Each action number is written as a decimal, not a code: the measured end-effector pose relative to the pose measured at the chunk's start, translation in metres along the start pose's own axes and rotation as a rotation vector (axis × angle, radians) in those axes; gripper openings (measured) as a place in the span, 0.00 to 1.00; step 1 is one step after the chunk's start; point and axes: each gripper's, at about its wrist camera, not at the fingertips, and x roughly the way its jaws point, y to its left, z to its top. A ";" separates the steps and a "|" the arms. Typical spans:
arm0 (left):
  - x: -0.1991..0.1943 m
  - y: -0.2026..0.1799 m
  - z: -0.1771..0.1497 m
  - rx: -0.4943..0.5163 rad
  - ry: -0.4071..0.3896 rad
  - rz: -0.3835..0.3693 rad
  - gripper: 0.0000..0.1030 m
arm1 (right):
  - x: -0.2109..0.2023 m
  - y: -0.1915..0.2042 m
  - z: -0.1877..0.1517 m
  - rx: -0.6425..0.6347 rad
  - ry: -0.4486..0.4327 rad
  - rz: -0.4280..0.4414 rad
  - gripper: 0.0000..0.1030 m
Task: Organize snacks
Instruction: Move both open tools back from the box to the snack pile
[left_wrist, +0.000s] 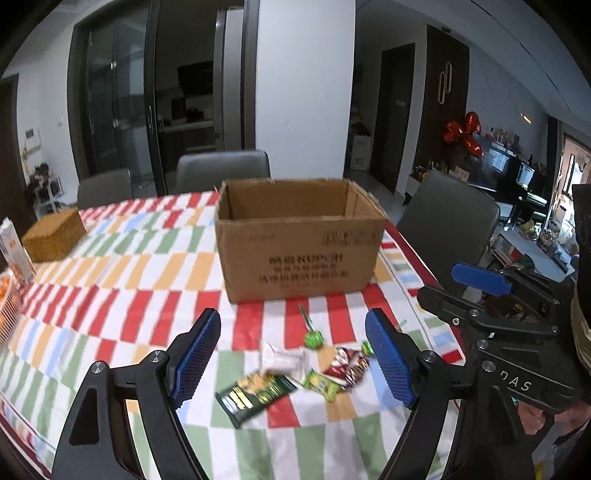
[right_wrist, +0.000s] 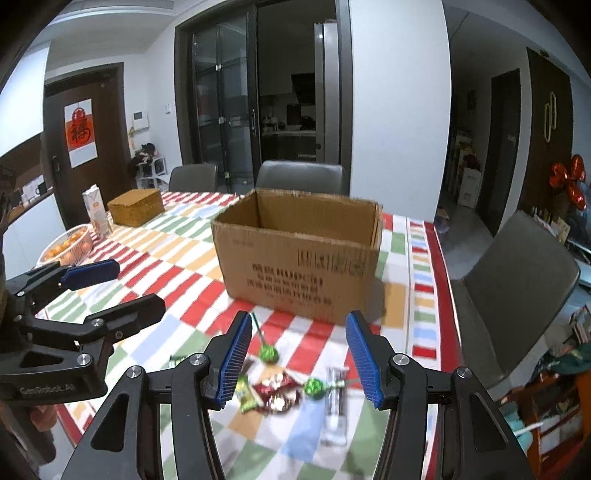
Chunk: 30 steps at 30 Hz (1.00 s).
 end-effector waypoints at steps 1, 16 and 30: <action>0.001 -0.001 -0.003 -0.004 0.010 -0.003 0.78 | 0.001 -0.001 -0.003 0.002 0.008 0.000 0.53; 0.043 -0.013 -0.051 0.030 0.169 -0.008 0.77 | 0.023 -0.014 -0.060 0.031 0.157 -0.055 0.53; 0.098 -0.008 -0.076 -0.015 0.295 -0.078 0.58 | 0.066 -0.028 -0.090 0.090 0.297 -0.067 0.53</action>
